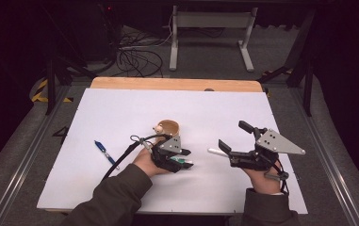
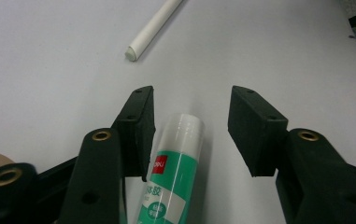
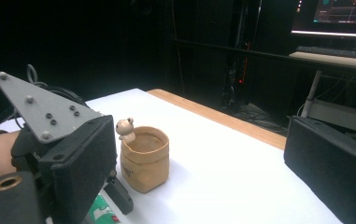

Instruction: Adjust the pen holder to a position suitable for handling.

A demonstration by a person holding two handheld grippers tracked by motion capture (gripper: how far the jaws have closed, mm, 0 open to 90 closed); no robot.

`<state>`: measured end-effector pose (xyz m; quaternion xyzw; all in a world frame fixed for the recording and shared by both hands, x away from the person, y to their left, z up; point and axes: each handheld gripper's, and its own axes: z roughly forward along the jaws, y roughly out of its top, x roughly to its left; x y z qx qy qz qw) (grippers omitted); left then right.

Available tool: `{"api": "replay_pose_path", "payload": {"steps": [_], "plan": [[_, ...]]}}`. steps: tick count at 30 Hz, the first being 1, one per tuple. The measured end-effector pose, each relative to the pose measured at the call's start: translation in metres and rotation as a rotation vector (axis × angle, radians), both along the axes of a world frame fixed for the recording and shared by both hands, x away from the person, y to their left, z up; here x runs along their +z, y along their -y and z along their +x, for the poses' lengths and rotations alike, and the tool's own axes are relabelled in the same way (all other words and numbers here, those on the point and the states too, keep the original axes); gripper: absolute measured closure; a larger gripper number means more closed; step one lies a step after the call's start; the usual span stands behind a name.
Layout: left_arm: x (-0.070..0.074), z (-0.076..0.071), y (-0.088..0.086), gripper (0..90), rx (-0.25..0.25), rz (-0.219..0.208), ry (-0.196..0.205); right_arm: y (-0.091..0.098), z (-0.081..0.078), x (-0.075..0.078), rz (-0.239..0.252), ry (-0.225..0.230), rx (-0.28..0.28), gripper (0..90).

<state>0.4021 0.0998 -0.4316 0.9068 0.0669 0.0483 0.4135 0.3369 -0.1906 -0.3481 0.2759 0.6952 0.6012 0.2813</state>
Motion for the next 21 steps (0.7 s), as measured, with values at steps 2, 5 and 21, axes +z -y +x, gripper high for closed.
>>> {"api": "replay_pose_path", "payload": {"steps": [2,5,21], "plan": [[-0.002,0.002,0.000,52.5,0.000,0.006,-0.005,0.000,0.000,0.000,0.000,-0.004,0.004,10.1],[-0.004,0.004,0.000,52.6,-0.002,0.020,-0.013,-0.001,0.001,0.000,-0.005,-0.004,0.008,10.1],[-0.015,0.012,0.001,56.0,-0.002,0.085,-0.050,-0.003,0.001,-0.001,-0.013,-0.012,0.019,10.1]]}}
